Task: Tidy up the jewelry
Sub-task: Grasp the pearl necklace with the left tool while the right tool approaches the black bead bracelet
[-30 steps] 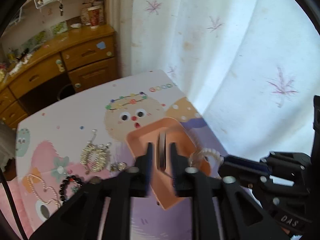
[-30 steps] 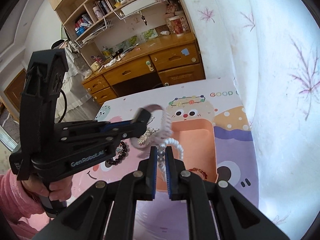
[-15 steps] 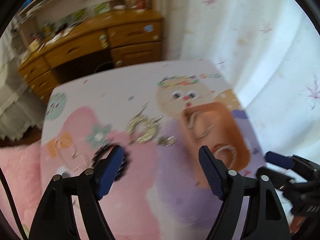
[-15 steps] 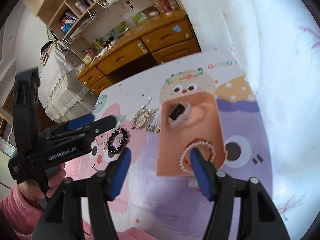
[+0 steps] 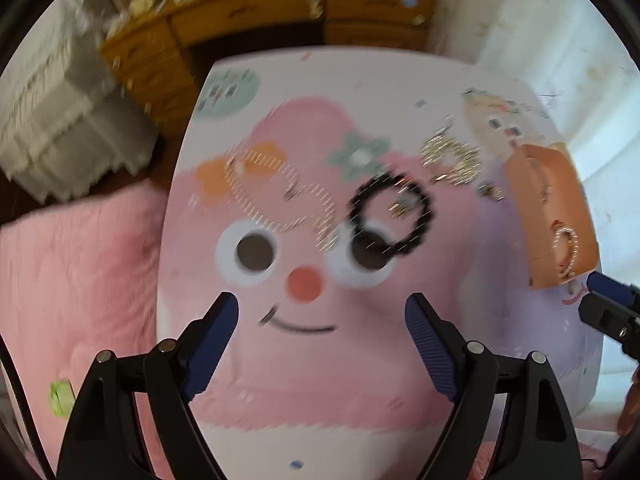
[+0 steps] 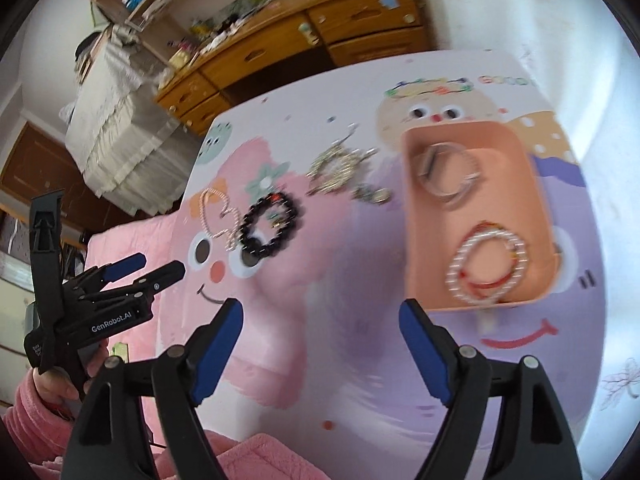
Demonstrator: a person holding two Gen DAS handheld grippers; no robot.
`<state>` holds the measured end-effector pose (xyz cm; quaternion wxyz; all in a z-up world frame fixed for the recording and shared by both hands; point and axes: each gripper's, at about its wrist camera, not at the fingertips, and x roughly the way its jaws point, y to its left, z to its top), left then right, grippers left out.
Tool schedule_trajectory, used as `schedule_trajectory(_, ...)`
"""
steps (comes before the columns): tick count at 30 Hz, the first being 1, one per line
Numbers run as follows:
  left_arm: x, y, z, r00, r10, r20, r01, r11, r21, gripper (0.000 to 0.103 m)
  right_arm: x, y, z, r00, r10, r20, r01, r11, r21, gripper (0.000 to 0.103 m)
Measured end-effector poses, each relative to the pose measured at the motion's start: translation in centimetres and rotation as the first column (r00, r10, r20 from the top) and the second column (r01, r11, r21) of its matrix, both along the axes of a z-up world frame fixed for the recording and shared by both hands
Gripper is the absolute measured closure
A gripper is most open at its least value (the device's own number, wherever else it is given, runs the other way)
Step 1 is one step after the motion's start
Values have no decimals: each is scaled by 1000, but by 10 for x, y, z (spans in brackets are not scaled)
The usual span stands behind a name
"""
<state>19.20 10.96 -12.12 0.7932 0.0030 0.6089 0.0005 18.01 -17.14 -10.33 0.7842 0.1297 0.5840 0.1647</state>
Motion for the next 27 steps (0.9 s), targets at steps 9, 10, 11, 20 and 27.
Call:
schedule_trajectory(9, 36, 67, -18, 984, 116, -134, -127, 989, -78, 13, 16, 75, -35, 998, 57, -40, -60, 996, -70, 22)
schedule_trajectory(10, 42, 72, -21, 982, 120, -145, -132, 988, -77, 13, 17, 83, -39, 997, 69, -26, -71, 993, -96, 22)
schedule_trajectory(11, 52, 76, -25, 979, 122, -161, -136, 988, -79, 13, 18, 94, -43, 996, 85, -1, -84, 986, -145, 22)
schedule_trajectory(20, 123, 98, -64, 946, 226, -232, -262, 955, -137, 13, 26, 127, -76, 990, 112, 88, -88, 965, -246, 22)
schedule_trajectory(27, 150, 91, -90, 928, 278, -248, -310, 946, -99, 13, 35, 142, -92, 979, 136, 151, -88, 953, -290, 22)
